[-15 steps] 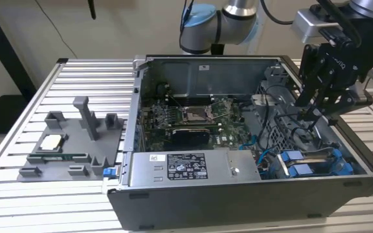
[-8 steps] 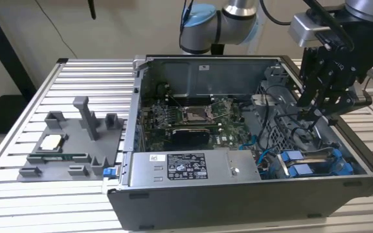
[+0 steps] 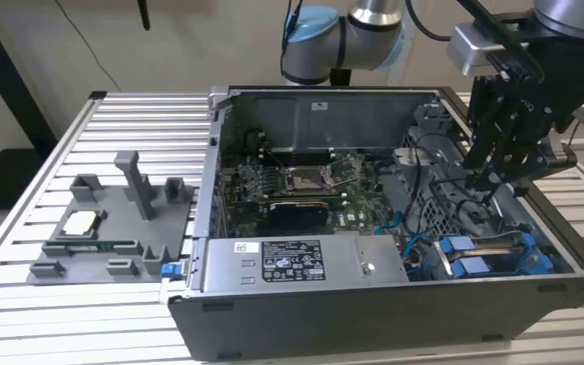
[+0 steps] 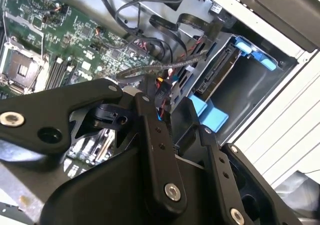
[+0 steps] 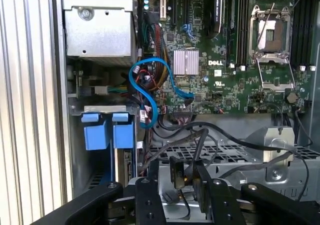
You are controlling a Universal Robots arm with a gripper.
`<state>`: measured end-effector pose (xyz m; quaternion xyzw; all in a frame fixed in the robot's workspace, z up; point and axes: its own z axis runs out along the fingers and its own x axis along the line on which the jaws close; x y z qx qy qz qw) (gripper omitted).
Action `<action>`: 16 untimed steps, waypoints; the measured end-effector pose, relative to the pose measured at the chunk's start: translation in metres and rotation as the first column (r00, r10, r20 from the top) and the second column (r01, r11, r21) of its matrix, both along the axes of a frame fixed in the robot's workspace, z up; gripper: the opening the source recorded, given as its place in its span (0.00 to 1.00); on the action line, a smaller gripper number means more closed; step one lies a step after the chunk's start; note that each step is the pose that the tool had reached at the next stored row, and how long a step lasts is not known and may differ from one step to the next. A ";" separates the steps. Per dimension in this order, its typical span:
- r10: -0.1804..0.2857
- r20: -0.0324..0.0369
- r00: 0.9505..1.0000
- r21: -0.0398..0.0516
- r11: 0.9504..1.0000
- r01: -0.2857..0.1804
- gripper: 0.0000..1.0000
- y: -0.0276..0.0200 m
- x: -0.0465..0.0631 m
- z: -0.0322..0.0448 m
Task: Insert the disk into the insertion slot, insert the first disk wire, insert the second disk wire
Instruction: 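Insert the first disk wire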
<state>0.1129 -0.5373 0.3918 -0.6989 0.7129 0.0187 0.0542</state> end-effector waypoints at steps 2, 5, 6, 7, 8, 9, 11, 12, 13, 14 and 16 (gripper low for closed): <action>0.000 0.000 1.000 0.001 1.000 0.000 0.41 0.0000 0.000 -0.0001; 0.000 0.000 1.000 0.001 1.000 0.000 0.41 0.0001 0.000 -0.0014; 0.000 0.000 1.000 0.001 1.000 0.000 0.41 0.0001 0.000 -0.0018; 0.000 0.000 1.000 0.001 1.000 0.000 0.41 0.0000 0.000 -0.0019; 0.000 0.000 1.000 0.000 1.000 0.000 0.41 0.0000 0.000 -0.0019; 0.000 0.000 1.000 0.000 1.000 0.000 0.41 0.0000 0.000 -0.0020; 0.000 0.000 1.000 0.001 1.000 0.000 0.41 0.0000 0.000 -0.0020; 0.000 0.000 1.000 0.001 1.000 0.000 0.41 0.0000 0.000 -0.0021; 0.000 0.000 1.000 0.001 1.000 0.000 0.41 0.0000 0.000 -0.0021; 0.000 0.000 1.000 0.001 1.000 0.000 0.41 0.0001 0.000 -0.0020; 0.000 -0.001 1.000 0.001 1.000 0.000 0.39 0.0001 0.000 -0.0021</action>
